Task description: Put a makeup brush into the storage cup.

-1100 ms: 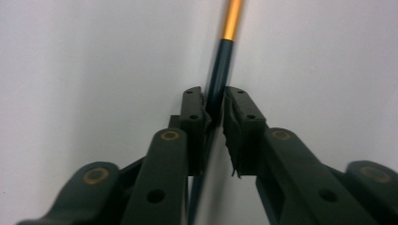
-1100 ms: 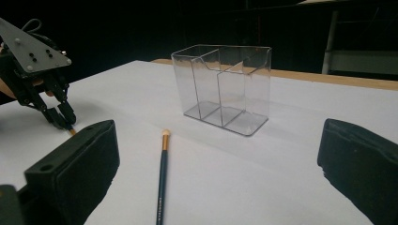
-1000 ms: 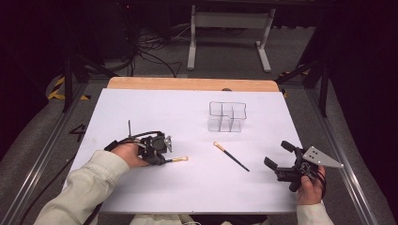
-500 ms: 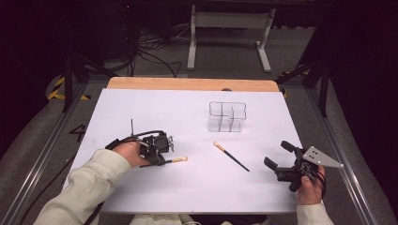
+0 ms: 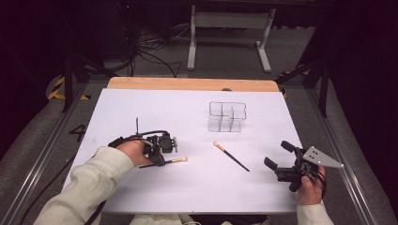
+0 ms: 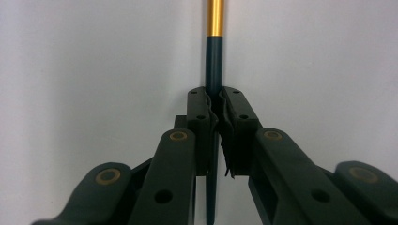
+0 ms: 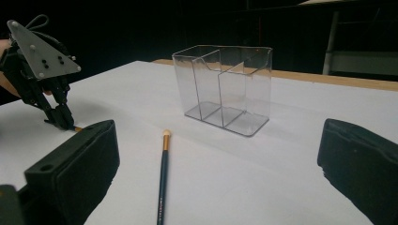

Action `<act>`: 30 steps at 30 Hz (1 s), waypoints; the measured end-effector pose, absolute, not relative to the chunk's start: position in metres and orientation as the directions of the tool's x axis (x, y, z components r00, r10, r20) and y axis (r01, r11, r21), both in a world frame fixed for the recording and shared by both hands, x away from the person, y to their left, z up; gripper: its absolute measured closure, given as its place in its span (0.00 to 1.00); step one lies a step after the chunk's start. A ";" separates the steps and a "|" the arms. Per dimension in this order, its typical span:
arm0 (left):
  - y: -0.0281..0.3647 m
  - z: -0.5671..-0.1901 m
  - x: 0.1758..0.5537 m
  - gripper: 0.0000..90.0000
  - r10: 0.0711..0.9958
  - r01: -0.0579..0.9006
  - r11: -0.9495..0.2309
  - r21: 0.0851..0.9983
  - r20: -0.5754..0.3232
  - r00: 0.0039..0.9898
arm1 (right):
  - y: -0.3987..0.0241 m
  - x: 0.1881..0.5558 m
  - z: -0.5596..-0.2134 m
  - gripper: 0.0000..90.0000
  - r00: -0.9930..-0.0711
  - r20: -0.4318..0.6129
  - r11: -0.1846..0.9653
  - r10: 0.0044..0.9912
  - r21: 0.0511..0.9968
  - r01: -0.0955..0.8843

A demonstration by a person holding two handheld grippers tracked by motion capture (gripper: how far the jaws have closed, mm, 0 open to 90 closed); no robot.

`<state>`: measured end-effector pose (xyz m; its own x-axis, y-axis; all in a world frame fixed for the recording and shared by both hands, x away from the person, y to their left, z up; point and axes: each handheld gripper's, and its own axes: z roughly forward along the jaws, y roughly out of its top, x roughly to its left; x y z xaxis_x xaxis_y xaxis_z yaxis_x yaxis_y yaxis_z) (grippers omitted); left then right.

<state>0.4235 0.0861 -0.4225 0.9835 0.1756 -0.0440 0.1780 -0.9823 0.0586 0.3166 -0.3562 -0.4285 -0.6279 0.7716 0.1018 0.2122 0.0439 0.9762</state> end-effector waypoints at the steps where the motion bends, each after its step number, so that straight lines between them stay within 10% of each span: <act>1: 0.086 -0.423 0.423 0.92 0.179 0.182 -0.982 0.059 -0.046 0.983 | -0.356 0.317 -0.429 0.00 -0.628 0.102 0.044 0.771 0.976 0.212; 30: 0.093 -0.390 0.421 0.93 0.201 0.200 -0.960 0.198 -0.015 0.979 | -0.356 0.317 -0.429 0.00 -0.630 0.104 0.045 0.770 0.975 0.217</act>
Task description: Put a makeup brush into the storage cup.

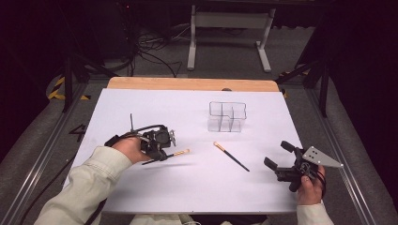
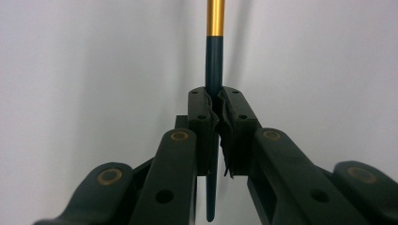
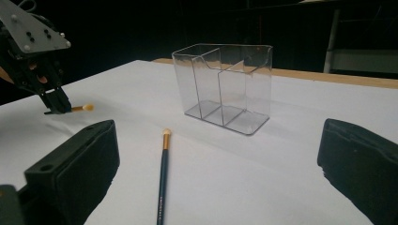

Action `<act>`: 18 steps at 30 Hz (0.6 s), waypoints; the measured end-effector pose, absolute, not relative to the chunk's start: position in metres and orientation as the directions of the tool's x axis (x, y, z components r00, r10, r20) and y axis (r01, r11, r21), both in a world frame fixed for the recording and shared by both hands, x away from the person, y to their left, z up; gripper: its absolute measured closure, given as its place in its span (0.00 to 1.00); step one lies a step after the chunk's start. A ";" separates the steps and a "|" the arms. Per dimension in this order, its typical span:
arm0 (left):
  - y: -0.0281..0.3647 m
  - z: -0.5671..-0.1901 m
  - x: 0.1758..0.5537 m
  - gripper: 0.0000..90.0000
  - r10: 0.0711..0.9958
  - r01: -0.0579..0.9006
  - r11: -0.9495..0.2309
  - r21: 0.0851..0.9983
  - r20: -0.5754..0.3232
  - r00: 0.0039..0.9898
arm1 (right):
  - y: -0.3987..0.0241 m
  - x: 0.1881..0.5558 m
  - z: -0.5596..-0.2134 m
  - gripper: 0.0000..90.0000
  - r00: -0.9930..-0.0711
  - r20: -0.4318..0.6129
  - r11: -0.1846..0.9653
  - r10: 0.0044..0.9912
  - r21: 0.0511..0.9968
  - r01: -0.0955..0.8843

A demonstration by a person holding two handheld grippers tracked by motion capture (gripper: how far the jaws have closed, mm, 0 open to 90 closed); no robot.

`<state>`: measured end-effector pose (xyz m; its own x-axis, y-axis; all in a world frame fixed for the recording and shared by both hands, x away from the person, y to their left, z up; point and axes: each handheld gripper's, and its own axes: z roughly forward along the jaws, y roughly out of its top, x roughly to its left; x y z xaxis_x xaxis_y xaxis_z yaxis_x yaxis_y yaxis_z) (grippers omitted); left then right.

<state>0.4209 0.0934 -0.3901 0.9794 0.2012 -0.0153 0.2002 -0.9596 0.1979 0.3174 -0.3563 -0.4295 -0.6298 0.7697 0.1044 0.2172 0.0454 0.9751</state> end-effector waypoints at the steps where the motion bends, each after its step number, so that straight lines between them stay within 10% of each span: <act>1: 0.094 -0.386 0.420 0.93 0.208 0.207 -0.953 0.221 -0.018 0.978 | -0.356 0.317 -0.429 0.00 -0.630 0.104 0.046 0.769 0.975 0.218; 18: 0.106 -0.354 0.414 0.93 0.261 0.240 -0.810 0.534 -0.038 0.965 | -0.357 0.317 -0.429 0.00 -0.631 0.103 0.045 0.769 0.976 0.215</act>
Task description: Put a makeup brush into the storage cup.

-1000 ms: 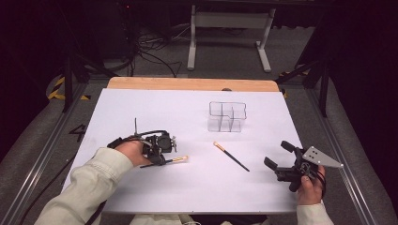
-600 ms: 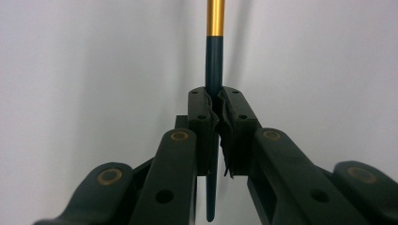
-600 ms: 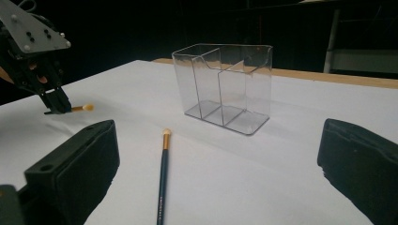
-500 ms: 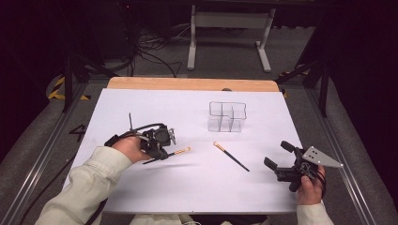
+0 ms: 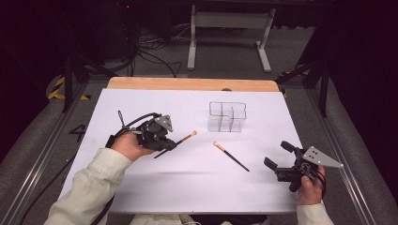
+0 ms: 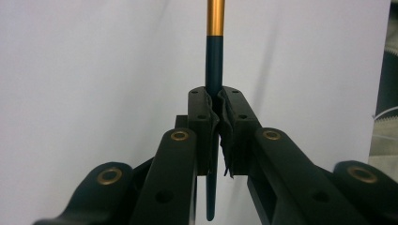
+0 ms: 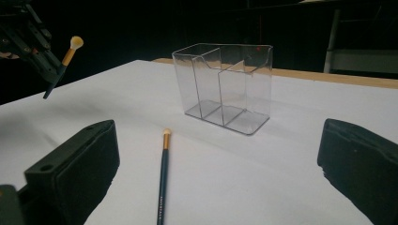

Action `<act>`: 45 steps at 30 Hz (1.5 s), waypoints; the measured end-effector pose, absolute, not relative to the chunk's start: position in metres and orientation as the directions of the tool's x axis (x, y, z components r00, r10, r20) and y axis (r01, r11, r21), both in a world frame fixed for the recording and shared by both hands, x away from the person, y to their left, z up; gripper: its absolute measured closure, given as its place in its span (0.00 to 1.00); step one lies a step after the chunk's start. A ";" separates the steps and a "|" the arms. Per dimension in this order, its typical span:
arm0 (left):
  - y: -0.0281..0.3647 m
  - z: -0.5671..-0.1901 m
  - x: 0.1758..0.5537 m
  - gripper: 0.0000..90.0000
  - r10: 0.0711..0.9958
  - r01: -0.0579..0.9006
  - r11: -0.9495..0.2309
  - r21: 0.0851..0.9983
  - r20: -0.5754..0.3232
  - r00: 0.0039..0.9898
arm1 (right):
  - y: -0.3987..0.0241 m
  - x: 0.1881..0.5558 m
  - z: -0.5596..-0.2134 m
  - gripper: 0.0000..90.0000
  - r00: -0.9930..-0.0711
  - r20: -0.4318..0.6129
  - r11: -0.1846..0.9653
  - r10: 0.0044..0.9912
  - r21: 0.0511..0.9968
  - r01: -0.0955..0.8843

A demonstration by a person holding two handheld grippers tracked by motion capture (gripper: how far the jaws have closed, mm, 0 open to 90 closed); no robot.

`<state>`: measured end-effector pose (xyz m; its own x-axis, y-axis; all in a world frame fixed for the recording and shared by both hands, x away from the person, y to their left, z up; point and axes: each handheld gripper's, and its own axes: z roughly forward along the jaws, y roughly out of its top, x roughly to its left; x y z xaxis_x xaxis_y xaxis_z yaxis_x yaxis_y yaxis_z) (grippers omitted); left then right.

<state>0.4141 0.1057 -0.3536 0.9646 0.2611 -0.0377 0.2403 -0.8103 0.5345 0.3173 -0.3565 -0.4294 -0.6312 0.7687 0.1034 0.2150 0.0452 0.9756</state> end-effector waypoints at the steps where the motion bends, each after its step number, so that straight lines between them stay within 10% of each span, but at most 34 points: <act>1: 0.107 -0.352 0.414 0.93 0.270 0.243 -0.793 0.559 -0.035 0.962 | -0.357 0.317 -0.429 0.00 -0.629 0.105 0.043 0.770 0.976 0.215; 45: 0.106 -0.343 0.415 0.93 0.338 0.142 -0.251 0.957 -0.051 0.940 | -0.357 0.317 -0.430 0.00 -0.624 0.107 0.036 0.775 0.977 0.212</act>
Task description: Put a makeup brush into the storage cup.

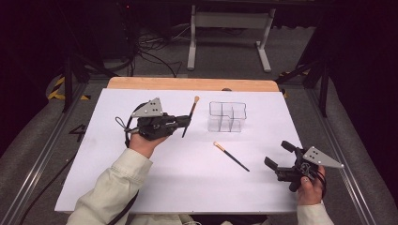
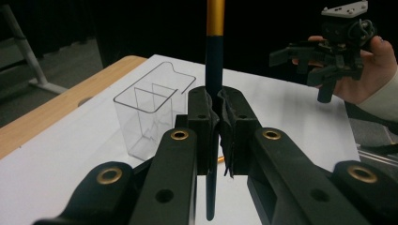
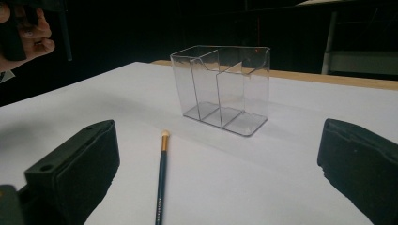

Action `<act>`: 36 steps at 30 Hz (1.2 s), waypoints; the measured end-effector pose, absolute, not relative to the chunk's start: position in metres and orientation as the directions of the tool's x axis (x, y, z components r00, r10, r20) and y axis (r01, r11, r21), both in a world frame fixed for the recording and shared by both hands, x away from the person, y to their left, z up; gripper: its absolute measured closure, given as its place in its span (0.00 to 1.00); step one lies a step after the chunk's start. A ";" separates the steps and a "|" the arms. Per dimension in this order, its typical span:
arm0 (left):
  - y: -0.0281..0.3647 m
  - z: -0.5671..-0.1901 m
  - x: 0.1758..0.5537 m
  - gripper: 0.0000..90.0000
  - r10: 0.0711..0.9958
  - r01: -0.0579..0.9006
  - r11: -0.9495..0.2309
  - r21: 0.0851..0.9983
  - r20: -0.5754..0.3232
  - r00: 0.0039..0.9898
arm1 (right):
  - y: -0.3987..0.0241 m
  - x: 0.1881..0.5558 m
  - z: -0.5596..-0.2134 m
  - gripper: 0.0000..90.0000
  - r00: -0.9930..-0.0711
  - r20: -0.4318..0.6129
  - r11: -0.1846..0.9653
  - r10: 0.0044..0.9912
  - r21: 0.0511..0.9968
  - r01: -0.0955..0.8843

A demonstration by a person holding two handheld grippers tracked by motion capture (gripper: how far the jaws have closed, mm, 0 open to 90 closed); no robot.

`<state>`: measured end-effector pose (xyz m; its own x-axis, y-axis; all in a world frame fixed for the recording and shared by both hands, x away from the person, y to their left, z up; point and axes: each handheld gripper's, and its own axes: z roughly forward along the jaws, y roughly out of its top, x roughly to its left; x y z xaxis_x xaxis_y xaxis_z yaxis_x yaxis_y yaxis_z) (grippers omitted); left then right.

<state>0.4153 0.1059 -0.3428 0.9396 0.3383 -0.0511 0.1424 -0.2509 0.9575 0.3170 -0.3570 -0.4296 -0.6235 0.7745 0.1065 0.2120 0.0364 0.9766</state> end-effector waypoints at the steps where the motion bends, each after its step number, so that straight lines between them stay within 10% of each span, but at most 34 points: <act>1: 0.106 -0.343 0.417 0.93 0.344 0.140 -0.242 0.960 -0.050 0.938 | -0.357 0.317 -0.430 0.00 -0.622 0.107 0.036 0.776 0.977 0.212; 36: 0.065 -0.340 0.455 0.93 0.362 0.119 -0.228 0.966 -0.029 0.932 | -0.363 0.314 -0.430 0.00 -0.618 0.111 0.025 0.779 0.978 0.207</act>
